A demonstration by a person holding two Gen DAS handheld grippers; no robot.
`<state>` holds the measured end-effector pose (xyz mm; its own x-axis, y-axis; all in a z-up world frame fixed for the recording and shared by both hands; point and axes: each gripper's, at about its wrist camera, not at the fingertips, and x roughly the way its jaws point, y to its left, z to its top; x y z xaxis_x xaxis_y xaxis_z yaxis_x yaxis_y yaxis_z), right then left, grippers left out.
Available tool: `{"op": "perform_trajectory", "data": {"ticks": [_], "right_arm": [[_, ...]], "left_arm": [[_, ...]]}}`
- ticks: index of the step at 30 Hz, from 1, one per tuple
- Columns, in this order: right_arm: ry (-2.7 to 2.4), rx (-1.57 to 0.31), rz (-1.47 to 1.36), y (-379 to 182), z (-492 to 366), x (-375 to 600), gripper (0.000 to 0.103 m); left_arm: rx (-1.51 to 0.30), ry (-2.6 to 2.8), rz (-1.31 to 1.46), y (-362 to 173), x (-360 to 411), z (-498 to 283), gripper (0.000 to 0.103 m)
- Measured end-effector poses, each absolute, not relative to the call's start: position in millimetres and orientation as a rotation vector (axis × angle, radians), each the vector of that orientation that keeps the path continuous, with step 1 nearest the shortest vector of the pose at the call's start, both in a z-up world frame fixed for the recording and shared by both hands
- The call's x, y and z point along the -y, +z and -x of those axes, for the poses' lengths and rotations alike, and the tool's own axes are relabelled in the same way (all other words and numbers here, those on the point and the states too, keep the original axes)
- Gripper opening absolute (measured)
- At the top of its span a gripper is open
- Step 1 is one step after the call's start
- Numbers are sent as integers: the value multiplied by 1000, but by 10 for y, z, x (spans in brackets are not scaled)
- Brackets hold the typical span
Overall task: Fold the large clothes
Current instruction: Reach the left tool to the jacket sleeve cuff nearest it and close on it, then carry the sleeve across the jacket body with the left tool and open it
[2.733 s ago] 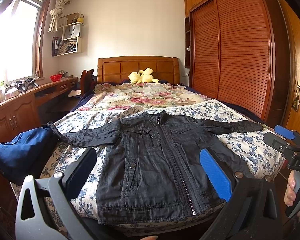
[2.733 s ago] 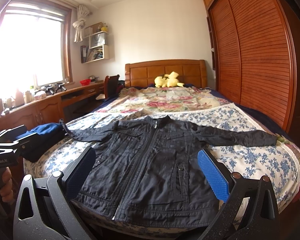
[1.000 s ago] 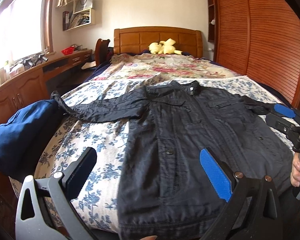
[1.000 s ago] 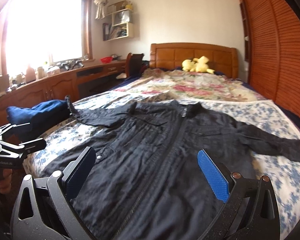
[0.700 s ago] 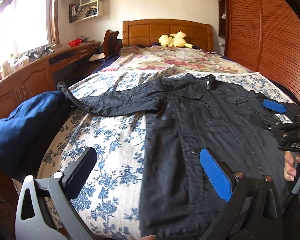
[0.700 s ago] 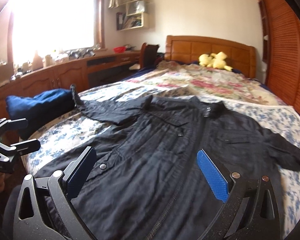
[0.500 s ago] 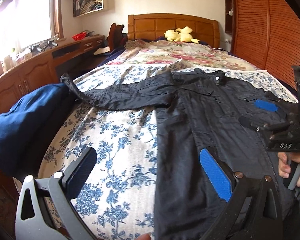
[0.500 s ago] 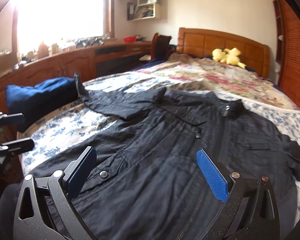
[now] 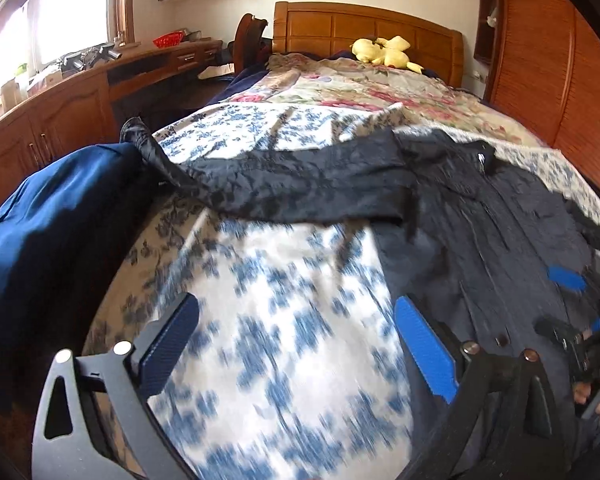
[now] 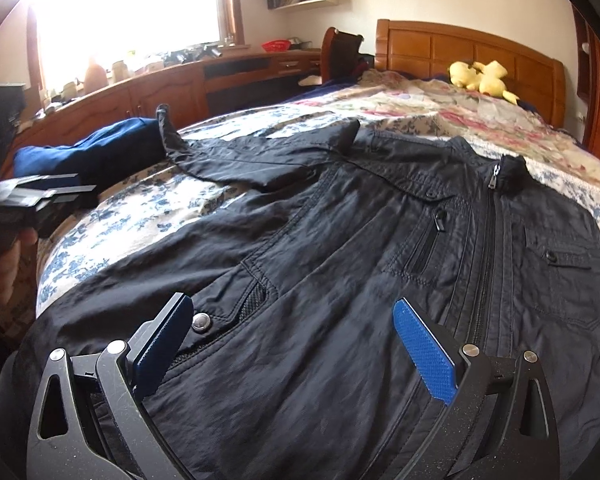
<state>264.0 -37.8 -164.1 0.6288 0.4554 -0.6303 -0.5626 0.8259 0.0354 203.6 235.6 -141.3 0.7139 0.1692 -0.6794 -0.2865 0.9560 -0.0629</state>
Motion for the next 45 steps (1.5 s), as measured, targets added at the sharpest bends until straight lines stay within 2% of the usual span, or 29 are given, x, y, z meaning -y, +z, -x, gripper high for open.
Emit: {"op": "perform_trajectory", "data": {"ticks": [4,6,11,18,26,28,30,32,38,45], "right_arm": [[582,-683,156,-1658,-2670,402,102],[580,-686,156,-1667,-2679,400,102],[580,-687,160,-1673,-2681,400,102],[578,-688,170,-1689,-2682,404,102],[584,-691,168,-1695,-2675,389,102],[586,-690,168,-1694,-2673,393,102],[587,-692,167,-1690,-2674,386,102],[587,-691,167,-1689,-2675,383,102],[587,-688,166,-1683,-2662,384,102],[580,-678,169,-1583,-2585,515,102]], "left_arm": [[-698,260,206,-1344,-2684,-2278,91],[-692,277,211,-1330,-2867,-2431,83],[-690,295,289,-1391,-3297,-2791,78],[-741,396,355,-1598,-3714,-3234,72],[-838,459,408,-1957,-3901,-3368,71],[-836,457,414,-1952,-3924,-3369,57],[-835,457,425,-1927,-3957,-3411,23],[-832,476,415,-1859,-3962,-3460,3],[-811,488,289,-1468,-3603,-3614,0],[-700,306,153,-658,-2624,-3588,0]]}}
